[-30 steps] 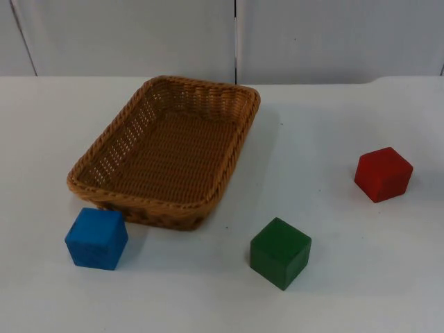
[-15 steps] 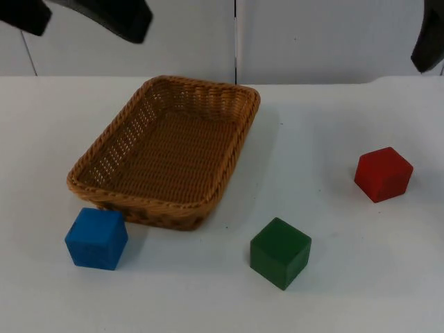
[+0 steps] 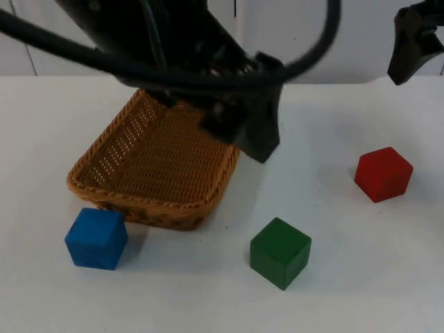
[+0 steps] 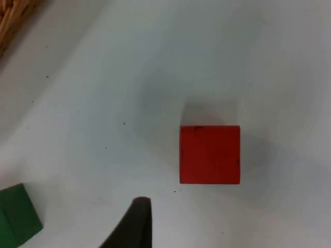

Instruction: Pick up one cube with each hand and place exactly two cubes into the same basket, leaving the remaining cube outside.

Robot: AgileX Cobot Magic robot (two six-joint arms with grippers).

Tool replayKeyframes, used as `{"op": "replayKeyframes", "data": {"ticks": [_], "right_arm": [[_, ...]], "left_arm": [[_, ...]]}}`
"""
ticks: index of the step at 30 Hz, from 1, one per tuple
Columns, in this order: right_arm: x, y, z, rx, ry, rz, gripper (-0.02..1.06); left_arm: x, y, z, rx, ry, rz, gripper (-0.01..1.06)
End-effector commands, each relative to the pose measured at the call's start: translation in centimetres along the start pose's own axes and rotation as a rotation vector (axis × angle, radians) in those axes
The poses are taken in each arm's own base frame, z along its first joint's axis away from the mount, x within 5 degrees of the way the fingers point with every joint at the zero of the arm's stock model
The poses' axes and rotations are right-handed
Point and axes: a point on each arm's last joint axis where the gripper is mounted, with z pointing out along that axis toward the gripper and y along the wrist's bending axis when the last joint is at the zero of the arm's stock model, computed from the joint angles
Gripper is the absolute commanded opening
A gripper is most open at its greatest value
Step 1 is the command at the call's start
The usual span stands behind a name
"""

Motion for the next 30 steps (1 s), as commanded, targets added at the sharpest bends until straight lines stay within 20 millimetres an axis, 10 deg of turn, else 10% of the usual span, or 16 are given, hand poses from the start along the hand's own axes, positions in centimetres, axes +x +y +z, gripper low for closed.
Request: {"op": "replayKeyframes", "data": {"ticks": [1, 30], "right_arm": [[-0.3, 0.3, 0.4, -0.007, 0.005, -0.016, 1.05], [-0.4, 0.3, 8.1, -0.036, 0.071, 0.01, 1.05]], "left_arm": [[-0.4, -0.6, 0.8, -0.021, -0.006, 0.004, 1.05], [-1.0, -2.2, 12.4, -0.001, 0.073, -0.035, 1.05]]}}
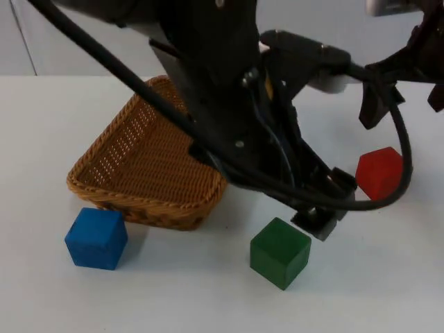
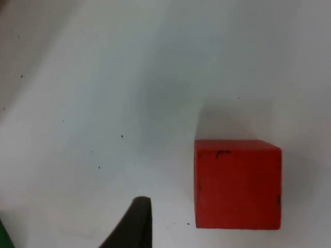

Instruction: Pick up one cube with each hand and place exactly two cubes into the same basket, leaving the remaining cube outside.

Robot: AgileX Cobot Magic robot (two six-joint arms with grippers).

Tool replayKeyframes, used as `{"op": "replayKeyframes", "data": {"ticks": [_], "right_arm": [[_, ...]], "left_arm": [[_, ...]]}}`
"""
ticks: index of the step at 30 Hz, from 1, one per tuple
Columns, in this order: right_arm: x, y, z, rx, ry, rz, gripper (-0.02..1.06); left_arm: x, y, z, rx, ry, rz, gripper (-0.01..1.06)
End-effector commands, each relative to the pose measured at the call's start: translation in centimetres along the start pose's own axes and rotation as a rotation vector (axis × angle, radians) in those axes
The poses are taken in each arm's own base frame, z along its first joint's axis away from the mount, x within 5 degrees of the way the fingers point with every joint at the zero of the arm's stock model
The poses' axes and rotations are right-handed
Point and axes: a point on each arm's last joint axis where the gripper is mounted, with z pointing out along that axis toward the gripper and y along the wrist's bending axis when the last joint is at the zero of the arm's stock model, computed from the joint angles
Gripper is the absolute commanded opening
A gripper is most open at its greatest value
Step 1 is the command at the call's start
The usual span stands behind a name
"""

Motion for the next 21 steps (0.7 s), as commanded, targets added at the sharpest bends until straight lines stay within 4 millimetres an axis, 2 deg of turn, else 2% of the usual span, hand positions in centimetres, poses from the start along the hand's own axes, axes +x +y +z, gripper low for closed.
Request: {"op": "replayKeyframes", "data": {"ticks": [1, 12, 21], "right_arm": [[-0.2, 0.3, 0.3, -0.005, -0.006, -0.008, 1.05], [0.1, 0.2, 3.6, -0.016, 0.034, 0.004, 1.05], [0.0, 0.2, 4.7, -0.017, 0.02, 0.01, 1.05]], "left_arm": [[-0.3, -0.2, 0.4, 0.0, -0.018, -0.002, 1.05], [-0.2, 0.0, 3.9, -0.001, -0.036, -0.008, 1.05], [0.2, 0.1, 6.2, -0.007, -0.026, -0.003, 1.05]]}}
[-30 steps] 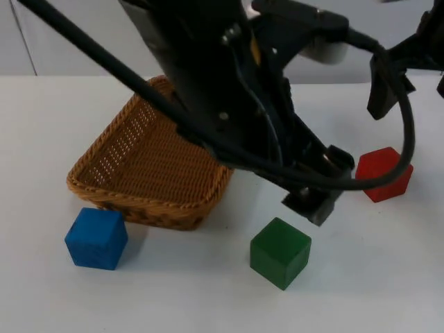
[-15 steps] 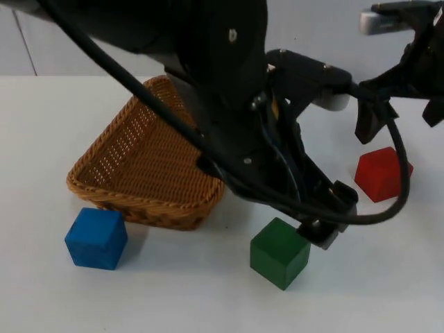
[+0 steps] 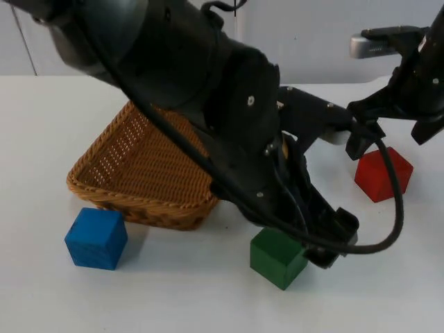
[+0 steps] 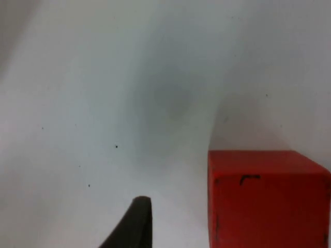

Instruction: Pick up one cube with each hand and place exactly two cubes into the same basket, leaving the remaining cube outside.

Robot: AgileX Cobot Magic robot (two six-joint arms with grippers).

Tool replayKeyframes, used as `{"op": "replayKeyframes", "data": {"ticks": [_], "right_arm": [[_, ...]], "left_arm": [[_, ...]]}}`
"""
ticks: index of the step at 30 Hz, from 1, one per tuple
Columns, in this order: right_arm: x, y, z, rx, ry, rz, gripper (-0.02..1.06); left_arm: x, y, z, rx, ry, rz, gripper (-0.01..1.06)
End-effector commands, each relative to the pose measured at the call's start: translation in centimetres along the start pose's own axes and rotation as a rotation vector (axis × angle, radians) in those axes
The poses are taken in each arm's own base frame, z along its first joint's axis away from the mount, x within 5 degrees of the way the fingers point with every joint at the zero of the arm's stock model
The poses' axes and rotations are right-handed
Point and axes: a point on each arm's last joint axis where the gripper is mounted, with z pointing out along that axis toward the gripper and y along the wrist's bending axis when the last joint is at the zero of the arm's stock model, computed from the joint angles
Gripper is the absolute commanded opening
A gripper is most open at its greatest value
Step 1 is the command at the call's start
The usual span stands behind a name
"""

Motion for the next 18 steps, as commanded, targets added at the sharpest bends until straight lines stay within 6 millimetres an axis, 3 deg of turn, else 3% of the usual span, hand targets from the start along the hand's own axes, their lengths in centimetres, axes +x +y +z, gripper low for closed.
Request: {"op": "replayKeyframes", "data": {"ticks": [1, 10, 18], "right_arm": [[-0.4, 0.3, 0.0, 0.0, -0.025, -0.01, 1.05], [-0.6, 0.3, 0.0, 0.003, -0.047, -0.01, 1.05], [0.1, 0.2, 2.4, -0.005, 0.013, -0.004, 1.05]], "left_arm": [[-0.2, -0.2, 0.3, 0.0, -0.012, 0.0, 1.05], [0.3, -0.1, 1.7, -0.002, -0.001, 0.0, 1.05], [0.1, -0.1, 2.1, -0.003, -0.025, 0.006, 1.05]]}}
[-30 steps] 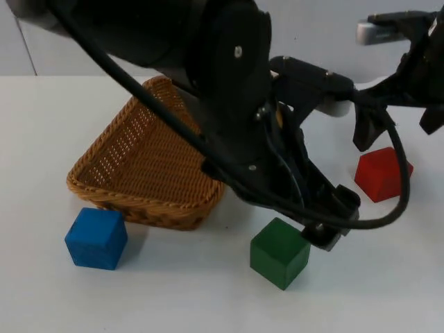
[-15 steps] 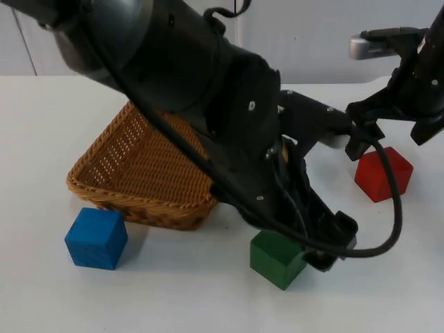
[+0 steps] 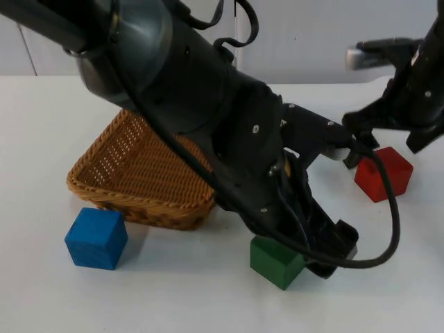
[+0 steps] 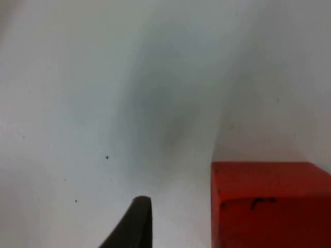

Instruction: Pick up one cube with each hand and place exactly two cubes into the same basket, leaving the remaining cube outside.

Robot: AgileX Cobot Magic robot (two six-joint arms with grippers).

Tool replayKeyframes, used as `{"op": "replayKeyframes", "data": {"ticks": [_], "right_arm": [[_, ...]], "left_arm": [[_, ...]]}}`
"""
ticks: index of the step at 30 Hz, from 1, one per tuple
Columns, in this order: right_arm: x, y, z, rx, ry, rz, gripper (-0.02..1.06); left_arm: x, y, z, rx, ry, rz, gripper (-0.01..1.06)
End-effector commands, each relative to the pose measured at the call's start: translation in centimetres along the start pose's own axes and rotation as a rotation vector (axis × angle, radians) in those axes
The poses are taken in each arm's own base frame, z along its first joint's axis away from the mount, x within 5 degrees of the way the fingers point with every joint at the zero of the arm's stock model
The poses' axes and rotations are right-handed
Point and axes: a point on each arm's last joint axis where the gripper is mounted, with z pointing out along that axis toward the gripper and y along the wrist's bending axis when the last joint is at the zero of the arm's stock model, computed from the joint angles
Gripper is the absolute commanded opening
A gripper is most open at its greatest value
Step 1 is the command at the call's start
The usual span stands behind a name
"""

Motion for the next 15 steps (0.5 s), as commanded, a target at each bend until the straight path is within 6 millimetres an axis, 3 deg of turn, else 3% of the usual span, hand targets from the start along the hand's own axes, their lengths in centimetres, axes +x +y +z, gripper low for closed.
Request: {"op": "replayKeyframes", "data": {"ticks": [1, 15], "right_arm": [[-0.1, 0.3, 0.3, -0.005, 0.003, -0.008, 1.05], [0.4, 0.3, 1.4, -0.008, 0.054, -0.01, 1.04]], "left_arm": [[-0.1, -0.2, 0.2, -0.002, -0.008, 0.008, 1.05], [0.9, 0.0, 2.0, -0.007, 0.047, 0.013, 1.05]]}}
